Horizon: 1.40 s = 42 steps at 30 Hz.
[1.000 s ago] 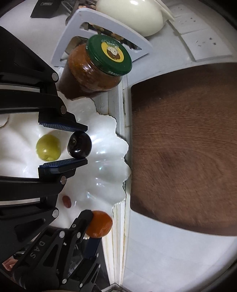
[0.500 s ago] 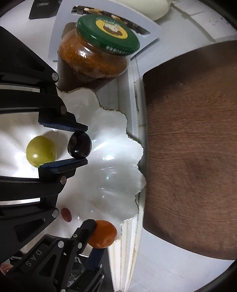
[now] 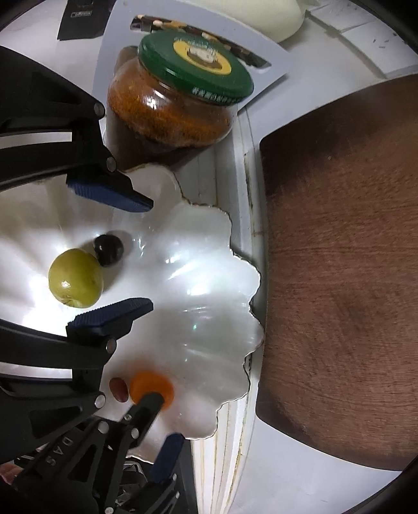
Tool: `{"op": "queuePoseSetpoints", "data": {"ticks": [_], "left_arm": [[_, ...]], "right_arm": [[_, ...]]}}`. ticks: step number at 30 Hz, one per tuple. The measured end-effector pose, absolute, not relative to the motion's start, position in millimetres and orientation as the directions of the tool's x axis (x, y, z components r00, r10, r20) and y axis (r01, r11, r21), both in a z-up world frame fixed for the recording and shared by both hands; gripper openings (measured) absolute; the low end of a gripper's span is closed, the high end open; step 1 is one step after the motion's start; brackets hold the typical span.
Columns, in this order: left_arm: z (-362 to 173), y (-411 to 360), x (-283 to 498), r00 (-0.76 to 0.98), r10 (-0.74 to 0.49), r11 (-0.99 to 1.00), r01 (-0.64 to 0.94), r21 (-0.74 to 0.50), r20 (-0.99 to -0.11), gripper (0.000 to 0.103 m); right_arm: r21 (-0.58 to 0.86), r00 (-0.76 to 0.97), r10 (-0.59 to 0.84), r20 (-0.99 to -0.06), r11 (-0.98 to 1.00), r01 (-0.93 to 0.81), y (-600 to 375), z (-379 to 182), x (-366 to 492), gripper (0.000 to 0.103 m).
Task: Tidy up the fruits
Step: 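Open the left tool to drop the plum while the right tool releases the orange into the bowl, then move both open tools back toward the loose fruits on the counter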
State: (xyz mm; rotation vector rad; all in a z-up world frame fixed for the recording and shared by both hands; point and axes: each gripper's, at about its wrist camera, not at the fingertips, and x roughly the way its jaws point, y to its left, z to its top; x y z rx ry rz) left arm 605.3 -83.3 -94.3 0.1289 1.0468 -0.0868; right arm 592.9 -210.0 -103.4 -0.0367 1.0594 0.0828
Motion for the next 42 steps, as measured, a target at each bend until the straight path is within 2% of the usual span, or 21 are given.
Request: {"op": "queuePoseSetpoints", "data": {"ticks": [14,21,42], "left_arm": [[-51,-80,555,0.584,0.001,0.987,0.128,0.094,-0.812,0.066],[-30,-77,517,0.637,-0.008,0.988,0.124,0.091,-0.771,0.066],[13,-68,404,0.745,-0.041,0.986,0.139,0.095,-0.666,0.068]], "right_arm": [[0.016,0.583,0.068,-0.810,0.995,-0.094,-220,-58,545,0.055],[-0.019,0.672,0.041,-0.740,0.996,-0.082,-221,-34,502,0.055],[-0.010,0.766,0.079,-0.637,0.994,-0.110,-232,-9,397,0.055]]}}
